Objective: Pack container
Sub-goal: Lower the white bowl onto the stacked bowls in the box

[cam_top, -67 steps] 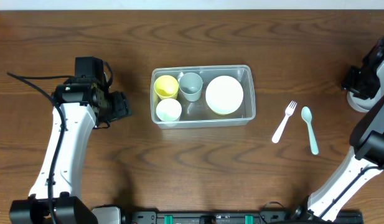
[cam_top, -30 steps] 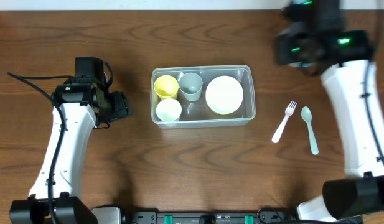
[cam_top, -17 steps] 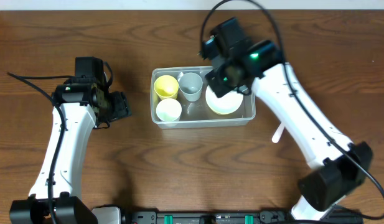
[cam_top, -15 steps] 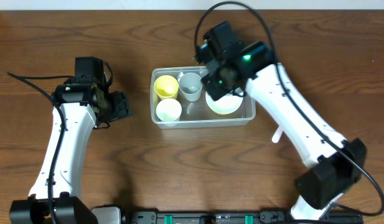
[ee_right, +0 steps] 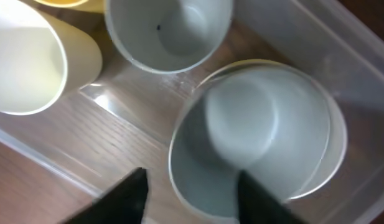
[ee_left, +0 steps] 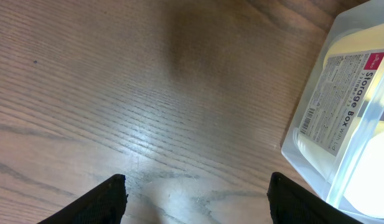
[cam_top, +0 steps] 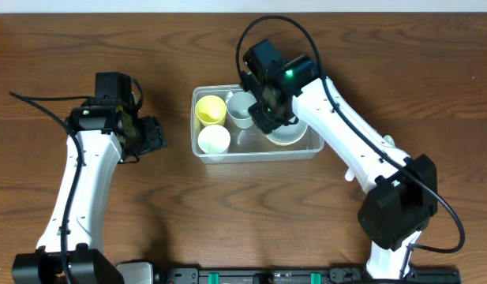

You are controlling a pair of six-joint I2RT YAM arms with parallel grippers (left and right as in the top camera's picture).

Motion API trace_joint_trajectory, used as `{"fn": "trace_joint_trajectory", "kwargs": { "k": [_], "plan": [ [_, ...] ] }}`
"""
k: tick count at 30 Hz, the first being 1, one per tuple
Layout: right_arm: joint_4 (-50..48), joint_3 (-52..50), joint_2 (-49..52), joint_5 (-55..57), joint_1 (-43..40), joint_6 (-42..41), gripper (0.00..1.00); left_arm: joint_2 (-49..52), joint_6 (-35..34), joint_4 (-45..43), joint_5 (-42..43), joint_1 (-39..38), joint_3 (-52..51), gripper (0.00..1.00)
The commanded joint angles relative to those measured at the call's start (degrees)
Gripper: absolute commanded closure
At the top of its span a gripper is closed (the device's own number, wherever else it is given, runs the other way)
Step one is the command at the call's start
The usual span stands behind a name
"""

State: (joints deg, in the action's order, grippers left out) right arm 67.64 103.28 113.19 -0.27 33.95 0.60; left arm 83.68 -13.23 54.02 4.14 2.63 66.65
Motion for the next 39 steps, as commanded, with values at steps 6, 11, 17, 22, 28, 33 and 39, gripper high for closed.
{"fn": "trace_joint_trajectory", "kwargs": {
  "k": [6,11,17,22,28,33,39],
  "plan": [
    [-0.7,-0.1,0.1,4.2,-1.0,-0.4,0.53,0.1,0.8,0.6,-0.1,0.3,1.2,0.27],
    [-1.5,0.0,0.1,5.0,-1.7,-1.0,0.56,0.1,0.8,0.6,-0.1,0.3,1.2,0.27],
    [-0.6,0.0,0.1,4.5,-1.6,-0.4,0.69,0.1,0.8,0.6,-0.1,0.3,1.2,0.27],
    [2.3,-0.1,0.1,4.3,-0.9,-0.3,0.75,0.1,0.8,0.6,-0.1,0.3,1.2,0.27],
    [2.9,-0.1,0.1,1.0,0.1,-0.3,0.94,0.1,0.8,0.6,-0.1,0.3,1.2,0.27],
    [3.4,-1.4,0.1,1.1,0.2,-0.3,0.95,0.1,0.8,0.6,-0.1,0.3,1.2,0.27],
    [0.3,-6.4,0.1,1.1,0.2,-0.3,0.95,0.1,0.8,0.6,-0.3,0.3,1.2,0.27]
  ]
}}
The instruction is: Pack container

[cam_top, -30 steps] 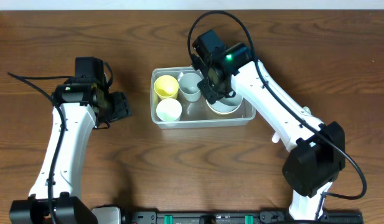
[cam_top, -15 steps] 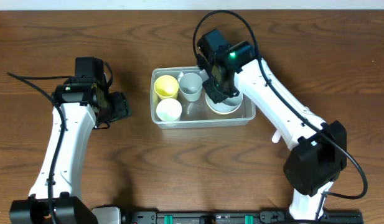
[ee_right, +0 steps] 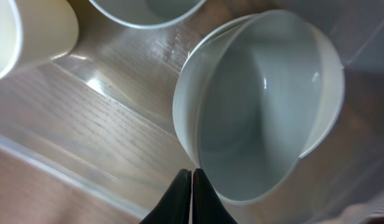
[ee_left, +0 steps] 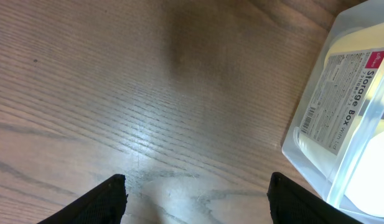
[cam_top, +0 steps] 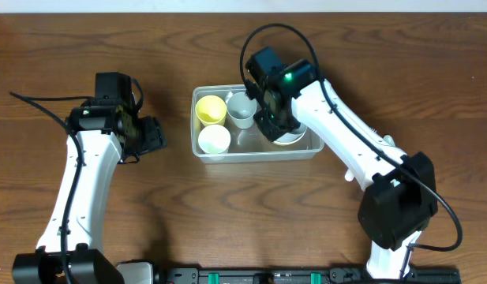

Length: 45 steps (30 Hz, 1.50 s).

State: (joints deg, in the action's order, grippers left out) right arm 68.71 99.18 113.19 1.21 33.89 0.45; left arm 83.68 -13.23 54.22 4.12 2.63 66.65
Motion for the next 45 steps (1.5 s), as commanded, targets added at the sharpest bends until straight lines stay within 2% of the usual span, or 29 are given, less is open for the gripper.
{"fn": "trace_joint_trajectory", "kwargs": {
  "k": [1,11,17,18,19,20,21,24,38,43,45],
  "plan": [
    [-1.2,-2.9,0.1,-0.4,0.3,-0.2,0.95,0.1,0.8,0.4,-0.2,0.3,1.2,0.27],
    [-3.7,-4.4,0.1,-0.2,0.3,-0.2,0.99,0.1,0.8,0.4,-0.2,0.3,1.2,0.27],
    [-4.2,-1.9,-0.9,2.0,0.3,0.5,0.92,0.1,0.8,0.4,-0.2,0.3,1.2,0.27],
    [-4.2,-1.3,-1.2,2.4,0.3,0.7,0.89,0.1,0.8,0.4,-0.2,0.3,1.2,0.27],
    [-4.2,-0.7,-1.7,2.4,0.3,1.6,0.69,0.1,0.8,0.4,-0.2,0.3,1.2,0.27],
    [-4.2,-0.3,-2.1,2.4,0.2,2.6,0.56,0.1,0.8,0.4,-0.2,0.3,1.2,0.27],
    [-4.2,-0.1,-2.4,2.4,0.3,3.5,0.51,0.1,0.8,0.4,-0.2,0.3,1.2,0.27],
    [-4.1,0.2,-3.2,2.4,0.3,5.7,0.47,0.1,0.8,0.4,-0.2,0.3,1.2,0.27],
    [-4.0,0.0,-3.4,6.5,-4.1,6.7,0.55,0.1,0.8,0.4,-0.3,0.3,1.2,0.27],
    [-3.8,-0.9,-3.4,3.0,-7.2,7.6,0.65,0.1,0.8,0.4,-0.3,0.3,1.2,0.27],
    [-3.2,-0.9,-3.4,0.6,-7.4,9.0,0.65,0.1,0.8,0.4,-0.3,0.3,1.2,0.27]
  ]
}}
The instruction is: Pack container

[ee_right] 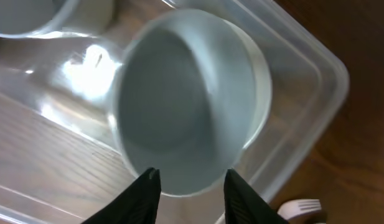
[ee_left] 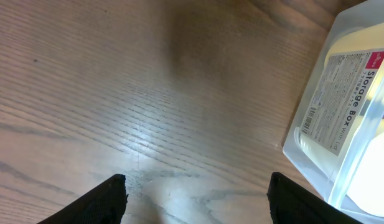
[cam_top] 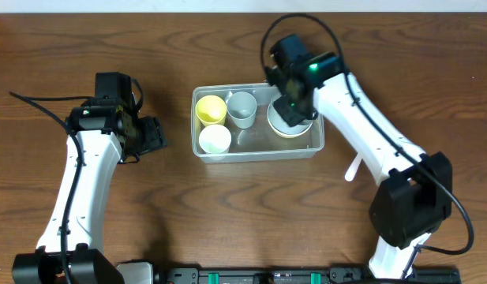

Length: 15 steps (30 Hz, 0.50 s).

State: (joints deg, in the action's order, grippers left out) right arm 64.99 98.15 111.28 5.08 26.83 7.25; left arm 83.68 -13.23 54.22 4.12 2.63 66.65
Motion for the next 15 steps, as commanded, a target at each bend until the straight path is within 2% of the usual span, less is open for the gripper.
{"fn": "trace_joint_trajectory", "kwargs": {
  "k": [1,7,15],
  "plan": [
    [0.8,0.2,-1.5,-4.3,-0.3,3.0,0.64,0.1,0.8,0.4,-0.3,0.3,1.2,0.27],
    [1.9,0.1,-1.5,-6.3,1.5,5.8,0.57,0.1,0.8,0.4,-0.3,0.3,1.2,0.27],
    [1.9,-0.1,-1.4,-6.2,3.2,6.1,0.55,0.1,0.8,0.4,-0.3,0.3,1.2,0.27]
  ]
}}
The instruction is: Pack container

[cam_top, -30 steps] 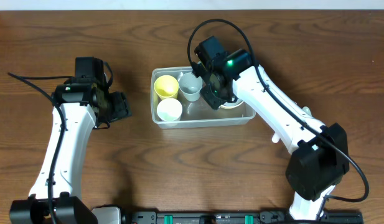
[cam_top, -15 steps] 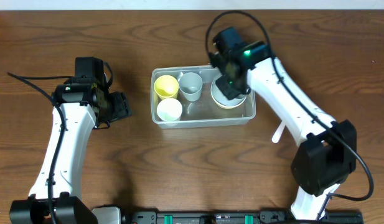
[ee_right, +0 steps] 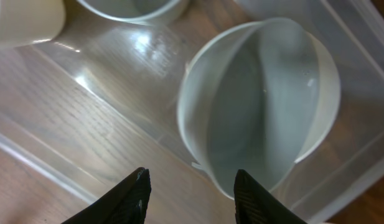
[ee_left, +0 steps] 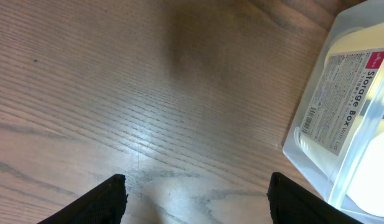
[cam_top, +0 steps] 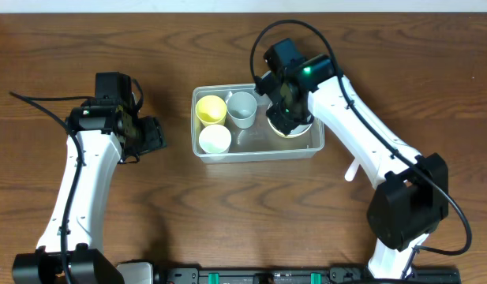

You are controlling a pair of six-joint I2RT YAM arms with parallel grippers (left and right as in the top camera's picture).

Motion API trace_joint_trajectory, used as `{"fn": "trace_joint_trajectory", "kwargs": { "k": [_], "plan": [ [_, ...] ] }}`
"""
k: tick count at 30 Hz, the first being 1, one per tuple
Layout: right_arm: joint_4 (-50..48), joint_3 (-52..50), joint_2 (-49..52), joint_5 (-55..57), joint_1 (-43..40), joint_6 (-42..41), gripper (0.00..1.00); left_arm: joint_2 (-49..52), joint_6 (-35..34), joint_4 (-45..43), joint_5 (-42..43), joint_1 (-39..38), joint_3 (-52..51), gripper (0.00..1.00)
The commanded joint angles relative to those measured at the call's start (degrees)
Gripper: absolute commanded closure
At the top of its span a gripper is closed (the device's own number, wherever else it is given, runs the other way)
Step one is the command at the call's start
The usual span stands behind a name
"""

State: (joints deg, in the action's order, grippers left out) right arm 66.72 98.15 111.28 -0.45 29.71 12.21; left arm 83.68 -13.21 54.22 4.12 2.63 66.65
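A clear plastic storage box (cam_top: 316,148) sits mid-table. It holds a yellow cup (cam_top: 211,109), a cream cup (cam_top: 215,140), a pale grey cup (cam_top: 241,108) and, at its right end, a white bowl (cam_top: 294,128). In the right wrist view the bowl (ee_right: 260,106) lies tilted, seemingly nested in a second one. My right gripper (cam_top: 286,106) hangs open over the bowl's left side, its fingers (ee_right: 139,190) empty. My left gripper (cam_top: 152,134) is open above bare wood left of the box, holding nothing (ee_left: 198,205).
A white plastic utensil (cam_top: 351,170) lies on the table right of the box. The box's labelled end wall (ee_left: 344,87) shows at the right of the left wrist view. Both arm bases stand at the near edge.
My right gripper has shifted a little from the box's far right corner toward its middle, still open above the bowl. The left arm has not moved.
My right gripper was open over the bowl in the box. Then it was low in the box, shut at the bowl's near rim. Then it stood open above the bowl near the far right corner. The bowl remains at the right end, tilted.
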Motion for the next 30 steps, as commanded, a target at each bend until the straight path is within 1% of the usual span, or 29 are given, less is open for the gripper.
{"fn": "trace_joint_trajectory", "kwargs": {
  "k": [1,6,11,13,16,17,18,26,30],
  "plan": [
    [0.1,-0.2,-1.4,-0.7,0.3,1.2,0.55,0.1,0.8,0.5,-0.3,0.3,1.2,0.27],
    [-1.4,-2.1,-0.9,-0.4,-0.1,1.2,0.55,0.1,0.8,0.4,-0.2,0.3,1.2,0.27],
    [-2.4,-2.9,0.6,-0.4,-0.1,1.2,0.57,0.1,0.7,0.6,-0.2,0.3,1.2,0.27],
    [-2.7,-2.9,0.8,-0.4,-0.1,1.2,0.63,0.1,0.8,0.6,-0.2,0.3,1.2,0.26],
    [-2.7,-2.9,0.9,-0.4,-0.1,1.2,0.83,0.1,0.8,0.8,-0.2,0.3,1.2,0.27],
    [-2.7,-2.9,0.9,-0.4,-0.1,1.2,0.87,0.1,0.7,0.8,-0.3,0.3,1.2,0.27],
    [-2.7,-2.9,0.9,-0.4,-0.1,1.2,0.89,0.1,0.8,0.8,-0.2,0.3,1.2,0.27],
    [-2.6,-3.0,1.0,-0.4,-0.1,1.2,0.86,0.1,0.8,0.8,-0.3,0.3,1.2,0.27],
    [-2.7,-3.1,1.6,-0.2,-0.2,1.2,0.86,0.1,0.8,0.8,-0.3,0.3,1.2,0.27]
  ]
}}
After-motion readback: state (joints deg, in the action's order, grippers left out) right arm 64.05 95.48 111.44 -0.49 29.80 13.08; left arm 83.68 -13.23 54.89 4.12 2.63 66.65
